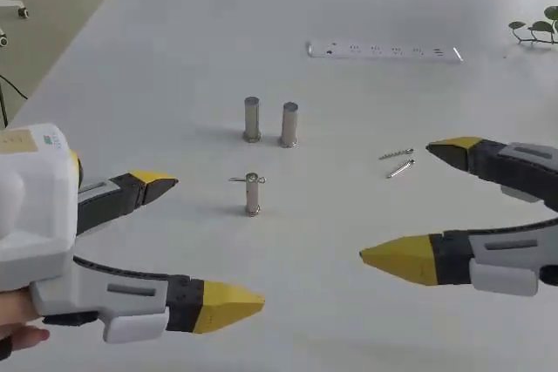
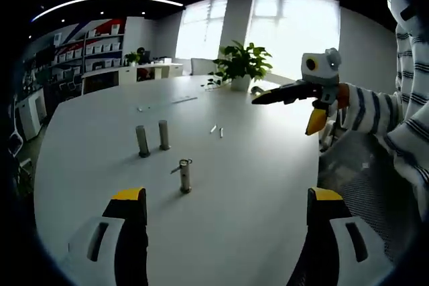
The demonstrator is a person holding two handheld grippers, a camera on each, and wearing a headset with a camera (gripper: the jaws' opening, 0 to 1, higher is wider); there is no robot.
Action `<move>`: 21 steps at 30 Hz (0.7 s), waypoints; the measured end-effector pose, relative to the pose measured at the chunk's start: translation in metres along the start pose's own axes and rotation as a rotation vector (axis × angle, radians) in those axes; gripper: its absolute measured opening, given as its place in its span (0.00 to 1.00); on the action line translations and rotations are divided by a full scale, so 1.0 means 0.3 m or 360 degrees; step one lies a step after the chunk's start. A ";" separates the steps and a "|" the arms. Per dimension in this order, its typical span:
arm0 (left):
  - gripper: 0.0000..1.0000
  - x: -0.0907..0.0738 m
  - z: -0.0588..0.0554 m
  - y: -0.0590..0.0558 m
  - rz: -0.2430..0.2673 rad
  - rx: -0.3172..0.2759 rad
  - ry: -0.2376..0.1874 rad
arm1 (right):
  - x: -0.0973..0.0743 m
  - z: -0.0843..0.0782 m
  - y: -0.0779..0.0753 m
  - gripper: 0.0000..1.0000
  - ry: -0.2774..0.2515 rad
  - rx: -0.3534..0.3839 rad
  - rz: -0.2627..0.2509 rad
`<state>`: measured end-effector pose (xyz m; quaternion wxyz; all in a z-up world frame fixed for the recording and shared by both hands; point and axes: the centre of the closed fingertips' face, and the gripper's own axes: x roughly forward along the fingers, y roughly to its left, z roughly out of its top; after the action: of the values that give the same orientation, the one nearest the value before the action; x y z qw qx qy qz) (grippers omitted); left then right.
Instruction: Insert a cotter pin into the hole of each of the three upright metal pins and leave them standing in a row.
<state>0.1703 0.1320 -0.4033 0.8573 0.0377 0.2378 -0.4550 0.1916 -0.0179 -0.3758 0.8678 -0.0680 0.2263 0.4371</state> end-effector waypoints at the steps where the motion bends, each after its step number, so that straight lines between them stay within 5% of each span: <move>1: 0.99 -0.001 0.002 0.003 0.0001 -0.0004 0.0004 | -0.012 -0.006 -0.004 0.95 -0.0002 0.0051 -0.0025; 7: 0.99 -0.006 0.038 0.064 0.0056 -0.0013 -0.0013 | -0.106 -0.049 -0.026 0.97 -0.0073 0.0314 -0.0200; 12: 0.99 0.004 0.089 0.128 0.0108 -0.0019 -0.0064 | -0.162 -0.080 -0.032 0.97 -0.0076 0.0361 -0.0252; 16: 0.99 0.031 0.142 0.184 0.0101 -0.0196 -0.0196 | -0.197 -0.082 -0.039 0.97 -0.0128 0.0422 -0.0303; 21: 0.95 0.067 0.164 0.264 0.0155 -0.0175 -0.0177 | -0.206 -0.102 -0.044 0.93 -0.0118 0.0430 -0.0318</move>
<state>0.2615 0.1489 -0.3806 0.8910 -0.0232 0.2123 -0.4006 0.1600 -0.0807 -0.3762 0.9159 0.0432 0.2429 0.3166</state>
